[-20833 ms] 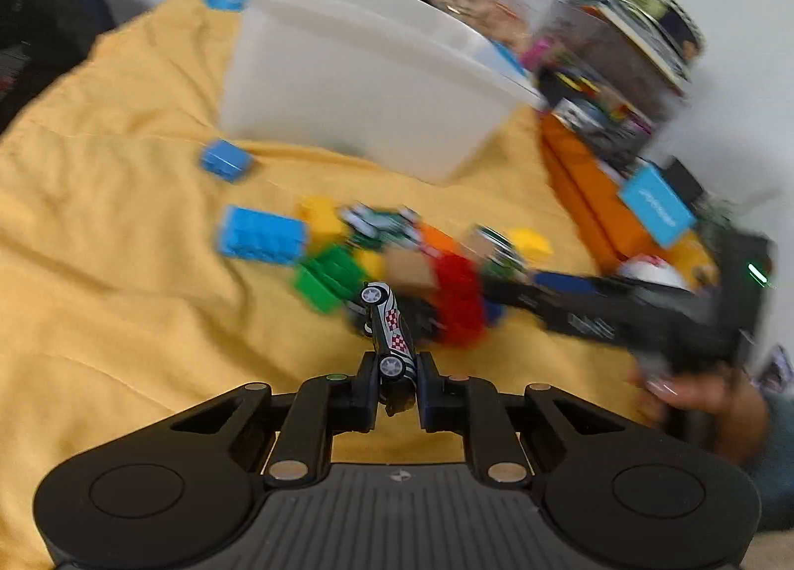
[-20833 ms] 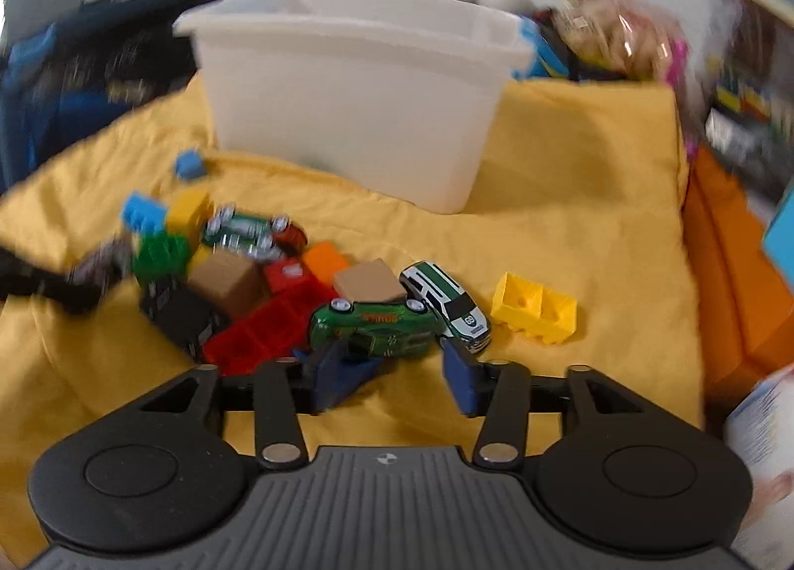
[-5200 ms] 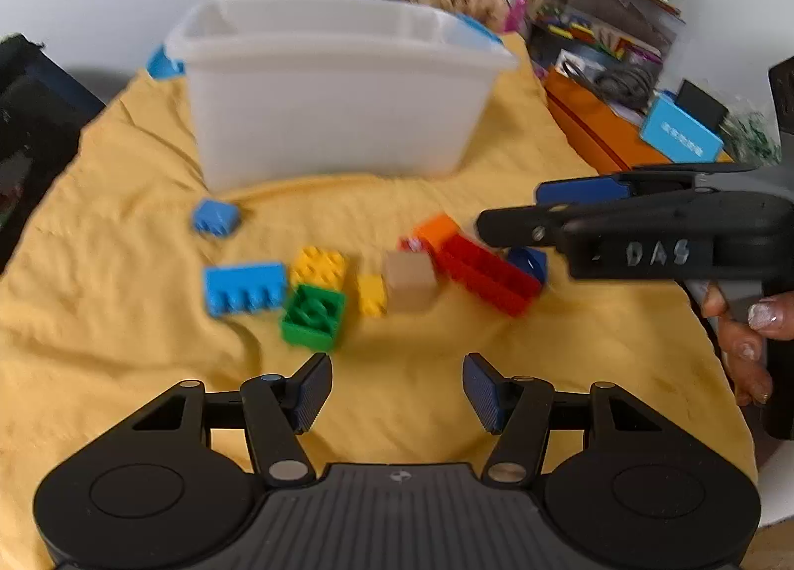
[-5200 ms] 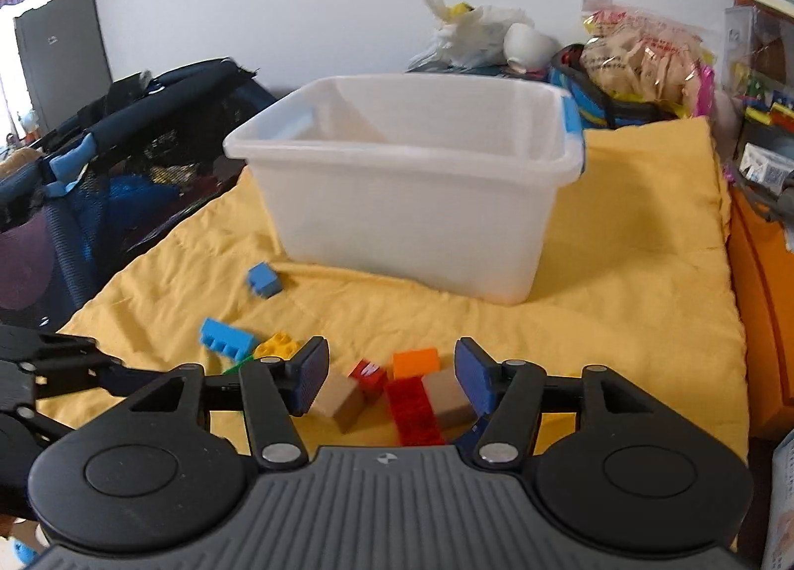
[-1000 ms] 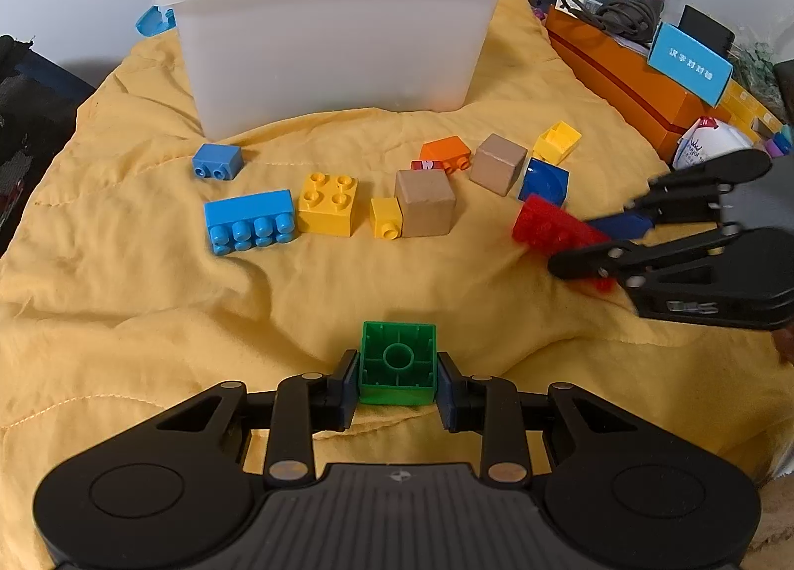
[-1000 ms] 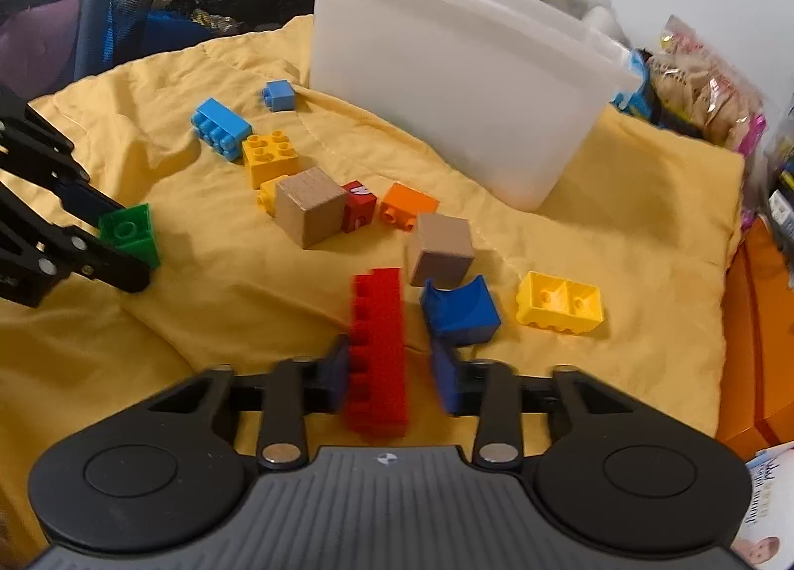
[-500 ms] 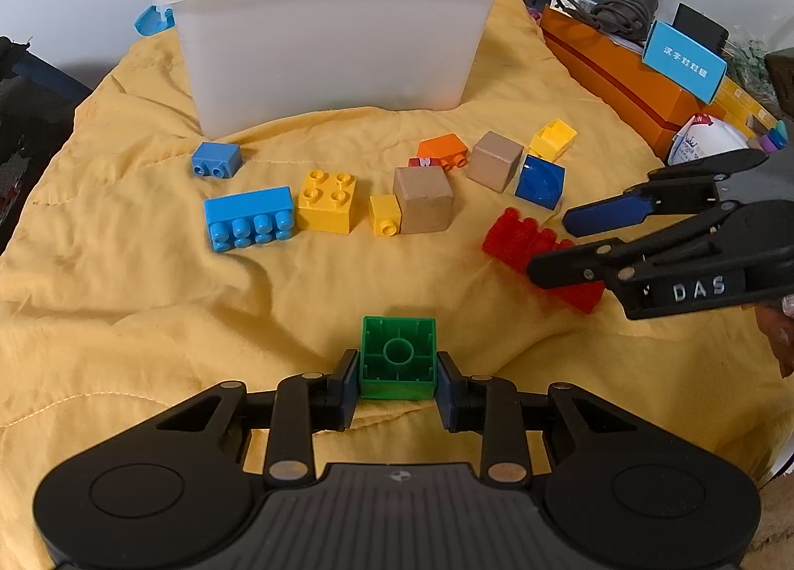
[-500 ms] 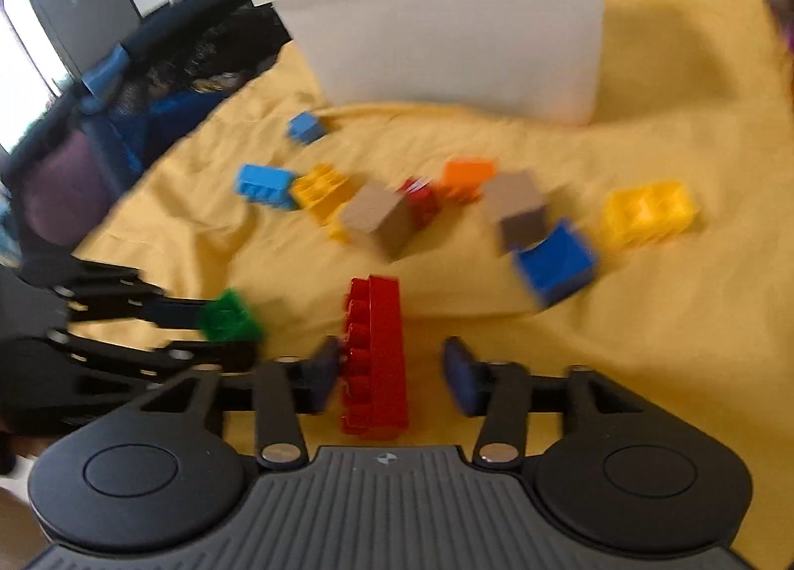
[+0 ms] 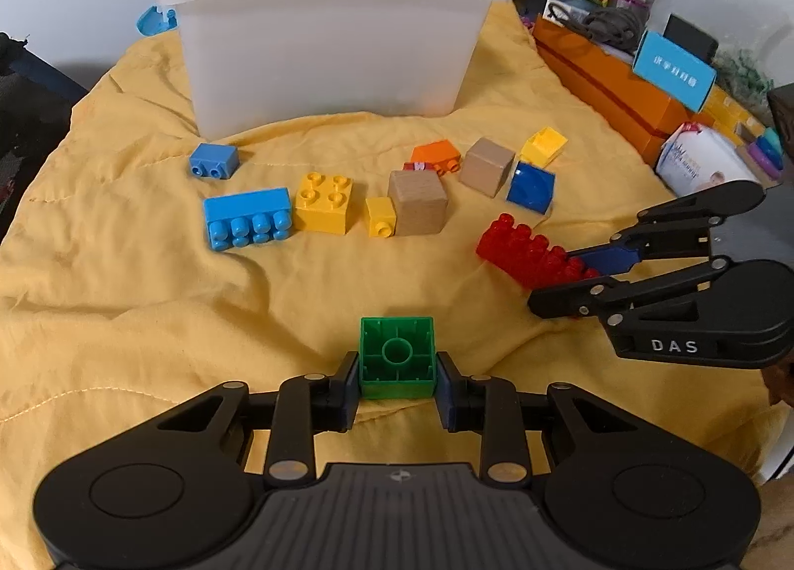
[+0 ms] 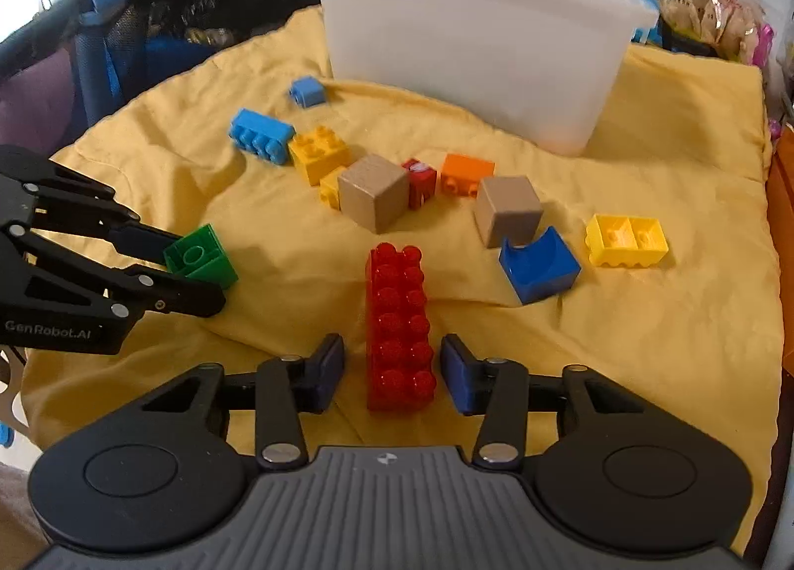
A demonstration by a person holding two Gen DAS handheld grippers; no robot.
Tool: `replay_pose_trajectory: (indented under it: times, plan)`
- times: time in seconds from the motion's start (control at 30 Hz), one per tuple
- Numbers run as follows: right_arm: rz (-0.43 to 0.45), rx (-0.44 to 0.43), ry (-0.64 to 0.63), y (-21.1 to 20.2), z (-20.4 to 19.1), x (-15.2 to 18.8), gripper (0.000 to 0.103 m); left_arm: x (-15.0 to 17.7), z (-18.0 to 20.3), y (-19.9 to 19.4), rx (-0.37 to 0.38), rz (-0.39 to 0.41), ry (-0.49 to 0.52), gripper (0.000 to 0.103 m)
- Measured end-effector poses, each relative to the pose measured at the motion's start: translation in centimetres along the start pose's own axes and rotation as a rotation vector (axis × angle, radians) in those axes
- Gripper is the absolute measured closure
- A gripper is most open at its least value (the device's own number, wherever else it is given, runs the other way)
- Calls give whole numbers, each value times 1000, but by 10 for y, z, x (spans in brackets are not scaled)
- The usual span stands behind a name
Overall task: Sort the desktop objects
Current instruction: 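Carry both bricks over the clear bin and open both grippers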
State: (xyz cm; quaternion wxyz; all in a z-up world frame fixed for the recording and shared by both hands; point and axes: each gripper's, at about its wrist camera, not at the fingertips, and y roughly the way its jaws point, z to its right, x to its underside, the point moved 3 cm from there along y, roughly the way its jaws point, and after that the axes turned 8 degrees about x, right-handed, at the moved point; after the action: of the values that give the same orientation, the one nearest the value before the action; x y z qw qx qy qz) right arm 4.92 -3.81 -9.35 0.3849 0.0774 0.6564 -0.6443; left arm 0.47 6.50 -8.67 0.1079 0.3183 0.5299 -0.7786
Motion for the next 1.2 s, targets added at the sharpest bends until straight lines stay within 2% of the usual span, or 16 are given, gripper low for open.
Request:
replay_pose_trajectory:
  times: [0.13, 0.23, 0.33, 0.53, 0.63, 0.73, 0.87, 0.93, 0.97, 1.0, 1.03, 1.2]
  plan:
    - [-5, 0, 0, -6, 2, -4, 75, -16, -3, -13, 16, 31, -5, 69]
    - [19, 8, 15, -13, 4, -12, 75, -46, -7, -32, 18, 106, 13, 69]
    - [82, 20, 28, -27, 13, -34, 75, -87, -13, -53, -9, 200, 57, 69]
    - [298, 95, 52, -57, 40, -114, 75, -177, -31, -71, -76, 362, 116, 69]
    - [364, 127, 96, -56, 53, -151, 75, -218, -40, -64, -114, 402, 133, 69]
    - [386, 148, 141, -45, 62, -183, 75, -247, -50, -43, -149, 402, 119, 69]
    - [334, 153, 213, -15, 73, -212, 75, -258, -66, -1, -173, 312, 74, 69]
    - [300, 182, 207, 1, 73, -218, 73, -253, -66, 15, -193, 274, 84, 69]
    - [290, 191, 204, 7, 73, -216, 68, -249, -67, 16, -195, 265, 90, 67]
    - [275, 186, 197, 14, 71, -214, 61, -244, -66, 14, -189, 267, 94, 65]
    - [268, 172, 196, 16, 71, -209, 62, -238, -67, 10, -180, 278, 97, 59]
    - [293, 156, 186, 7, 70, -192, 61, -208, -60, -24, -151, 345, 82, 53]
